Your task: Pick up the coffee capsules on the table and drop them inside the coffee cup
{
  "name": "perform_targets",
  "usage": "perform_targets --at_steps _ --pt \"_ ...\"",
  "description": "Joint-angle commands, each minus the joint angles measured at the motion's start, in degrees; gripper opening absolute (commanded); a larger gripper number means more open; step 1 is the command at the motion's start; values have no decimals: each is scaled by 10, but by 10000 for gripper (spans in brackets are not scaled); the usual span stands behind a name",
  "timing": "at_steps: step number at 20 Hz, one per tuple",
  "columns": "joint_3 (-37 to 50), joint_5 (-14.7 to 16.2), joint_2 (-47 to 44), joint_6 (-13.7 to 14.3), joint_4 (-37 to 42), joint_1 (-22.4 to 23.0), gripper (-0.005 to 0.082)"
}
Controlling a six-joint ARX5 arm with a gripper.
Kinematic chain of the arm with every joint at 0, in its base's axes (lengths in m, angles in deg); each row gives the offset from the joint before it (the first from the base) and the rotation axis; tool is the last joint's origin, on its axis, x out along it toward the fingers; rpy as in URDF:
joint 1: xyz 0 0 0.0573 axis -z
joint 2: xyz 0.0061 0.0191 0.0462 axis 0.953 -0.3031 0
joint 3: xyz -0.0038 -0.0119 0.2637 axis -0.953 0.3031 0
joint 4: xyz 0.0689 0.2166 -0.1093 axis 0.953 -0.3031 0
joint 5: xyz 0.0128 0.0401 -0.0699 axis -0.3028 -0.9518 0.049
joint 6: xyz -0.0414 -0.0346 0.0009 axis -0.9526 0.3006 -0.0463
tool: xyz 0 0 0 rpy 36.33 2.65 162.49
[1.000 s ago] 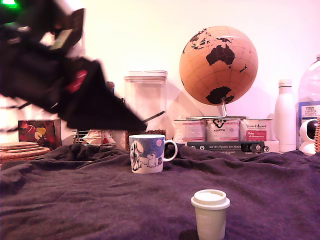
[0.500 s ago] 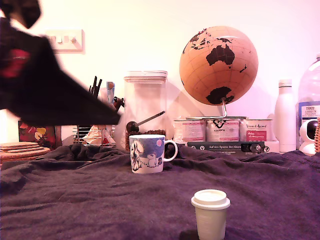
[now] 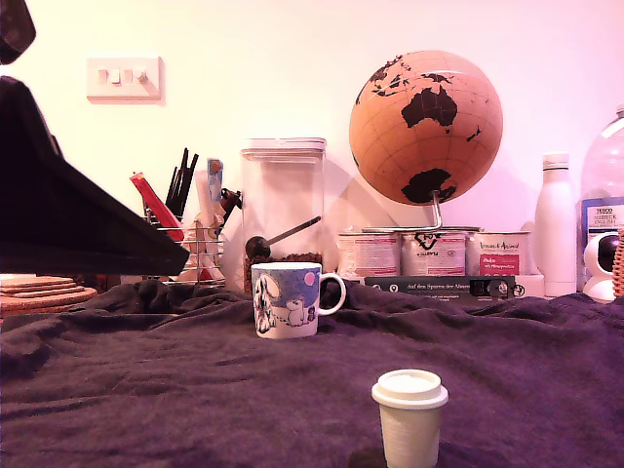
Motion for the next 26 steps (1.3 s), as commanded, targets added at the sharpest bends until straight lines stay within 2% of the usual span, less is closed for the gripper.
perform_targets --at_steps 1,2,5,6,9,15,18,26 --pt "9 0 -2 4 5 4 -3" --pt "9 0 -2 4 5 4 60" --pt "9 -16 -2 4 8 4 521" --pt "9 -18 -2 7 11 4 610" --pt "9 -22 -3 30 23 4 625" --pt "9 -21 -74 48 104 4 623" --pt "9 -6 -124 53 154 4 622" --pt "9 7 -252 53 280 9 621"
